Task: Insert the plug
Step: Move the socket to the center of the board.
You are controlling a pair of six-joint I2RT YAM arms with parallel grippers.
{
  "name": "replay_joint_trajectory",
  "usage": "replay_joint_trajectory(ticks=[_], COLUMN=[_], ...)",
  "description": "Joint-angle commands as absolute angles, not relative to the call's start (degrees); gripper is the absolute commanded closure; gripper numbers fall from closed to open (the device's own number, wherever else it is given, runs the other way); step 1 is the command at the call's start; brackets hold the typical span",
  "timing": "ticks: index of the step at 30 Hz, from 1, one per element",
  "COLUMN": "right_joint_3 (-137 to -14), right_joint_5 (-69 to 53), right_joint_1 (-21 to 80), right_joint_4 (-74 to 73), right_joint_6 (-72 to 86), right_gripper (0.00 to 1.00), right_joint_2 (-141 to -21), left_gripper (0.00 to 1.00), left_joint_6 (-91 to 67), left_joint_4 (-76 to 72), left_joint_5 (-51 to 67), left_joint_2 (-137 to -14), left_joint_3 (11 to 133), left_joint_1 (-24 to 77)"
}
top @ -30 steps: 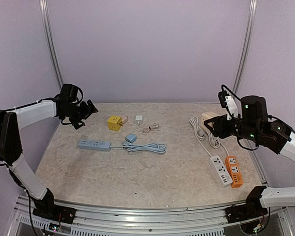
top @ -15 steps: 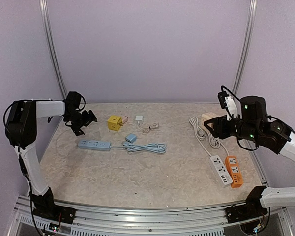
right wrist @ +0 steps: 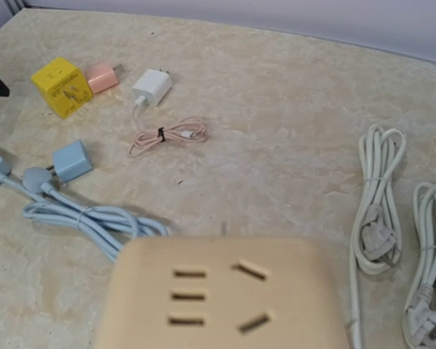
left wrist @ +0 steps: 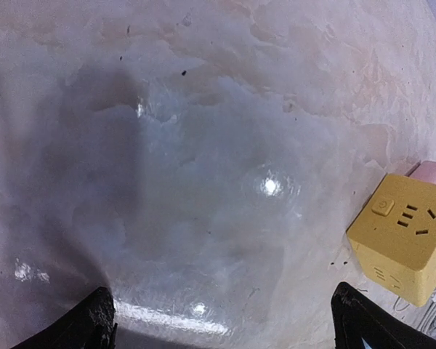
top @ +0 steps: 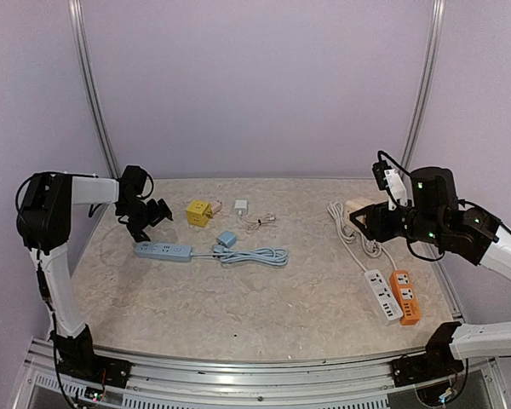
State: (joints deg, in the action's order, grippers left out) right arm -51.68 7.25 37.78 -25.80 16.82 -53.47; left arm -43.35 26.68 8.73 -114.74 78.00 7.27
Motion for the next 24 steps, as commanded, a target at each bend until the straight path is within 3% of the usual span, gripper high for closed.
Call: replay_joint_trajectory(ticks=[1, 13, 24], right_joint_3=[-51.9, -51.3, -51.9], right_joint_5=[7.0, 6.5, 6.3], right_joint_1=[37.2, 37.1, 37.1], right_joint_4=[-23.4, -22.3, -22.3], right_joint_6=[17.3, 17.7, 17.8], right_gripper=[1.00, 1.00, 1.00], right_joint_2=[-53.3, -53.7, -54.2], left_gripper=[0.01, 0.01, 0.01], left_joint_6=[-45.3, -54.1, -60.4], left_joint_4=[27.3, 25.5, 26.9], left_joint_5=[9.6, 8.6, 6.7], left_joint_2=[-112.5, -106.9, -100.1], left_joint_3=[73.9, 64.1, 57.7], left_joint_1=[10.9, 23.2, 27.6])
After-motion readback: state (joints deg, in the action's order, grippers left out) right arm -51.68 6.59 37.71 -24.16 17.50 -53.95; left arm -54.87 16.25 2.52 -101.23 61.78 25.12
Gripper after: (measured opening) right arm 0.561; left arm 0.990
